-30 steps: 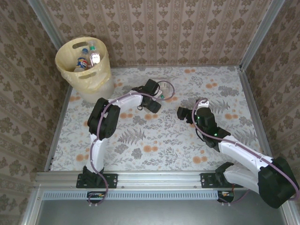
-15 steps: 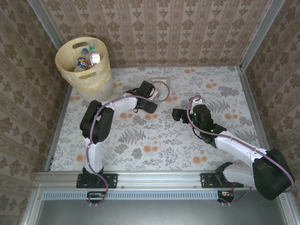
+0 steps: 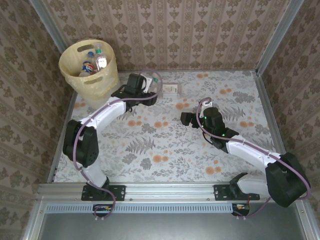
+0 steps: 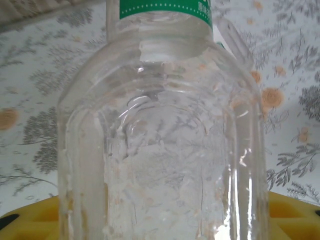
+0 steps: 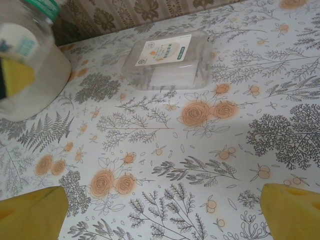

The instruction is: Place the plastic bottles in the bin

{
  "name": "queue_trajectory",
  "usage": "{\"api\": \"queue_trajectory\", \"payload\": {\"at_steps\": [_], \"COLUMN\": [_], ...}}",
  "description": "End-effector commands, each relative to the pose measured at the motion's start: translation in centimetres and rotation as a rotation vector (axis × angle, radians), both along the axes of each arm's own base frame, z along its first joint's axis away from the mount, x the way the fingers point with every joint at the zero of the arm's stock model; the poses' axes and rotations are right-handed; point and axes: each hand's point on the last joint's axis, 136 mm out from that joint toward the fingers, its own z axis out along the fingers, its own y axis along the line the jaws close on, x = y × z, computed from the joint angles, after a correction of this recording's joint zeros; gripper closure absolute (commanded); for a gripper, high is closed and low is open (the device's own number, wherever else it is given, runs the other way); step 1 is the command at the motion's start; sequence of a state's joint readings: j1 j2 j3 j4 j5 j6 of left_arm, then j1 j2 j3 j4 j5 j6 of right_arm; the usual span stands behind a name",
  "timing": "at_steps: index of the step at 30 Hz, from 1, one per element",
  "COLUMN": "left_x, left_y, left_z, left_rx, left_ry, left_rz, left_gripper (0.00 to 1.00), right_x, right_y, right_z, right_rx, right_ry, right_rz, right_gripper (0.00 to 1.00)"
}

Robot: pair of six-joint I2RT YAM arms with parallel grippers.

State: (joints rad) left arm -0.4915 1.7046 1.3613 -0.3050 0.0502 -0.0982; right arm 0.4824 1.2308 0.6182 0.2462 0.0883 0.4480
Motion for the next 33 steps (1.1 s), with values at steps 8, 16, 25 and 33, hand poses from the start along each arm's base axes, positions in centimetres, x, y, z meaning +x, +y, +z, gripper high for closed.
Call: {"api": "queue_trajectory", "payload": {"at_steps": [8, 16, 25, 33], "left_x": [0.8, 2.2, 3.7, 4.5], "left_y": [4.6, 9.3, 16.1, 22.0], "left_z": [9.6, 17.0, 22.2, 24.0], "left_rx": [-0.152, -0.203, -0.161, -0.154], "left_ry": [-0.151, -0.310, -0.445, -0.490], "left_rz": [0.115, 0.238, 0.433, 0.574], "left_gripper": [0.41, 0.42, 0.42, 0.42], "right_x": [0.5, 0.4, 0.3, 0.3], "right_y": [0.4, 0.2, 0.0, 0.0], "right_z": [1.6, 1.7, 1.6, 1.5], "right_rx": [0.015, 0.015, 0.014, 0.012], "right_ry": [-0.042, -0.046, -0.044, -0.042], "right_rz": [0.000, -0.007, -0.013, -0.015], "right_gripper": [0.00, 0.00, 0.00, 0.00]}}
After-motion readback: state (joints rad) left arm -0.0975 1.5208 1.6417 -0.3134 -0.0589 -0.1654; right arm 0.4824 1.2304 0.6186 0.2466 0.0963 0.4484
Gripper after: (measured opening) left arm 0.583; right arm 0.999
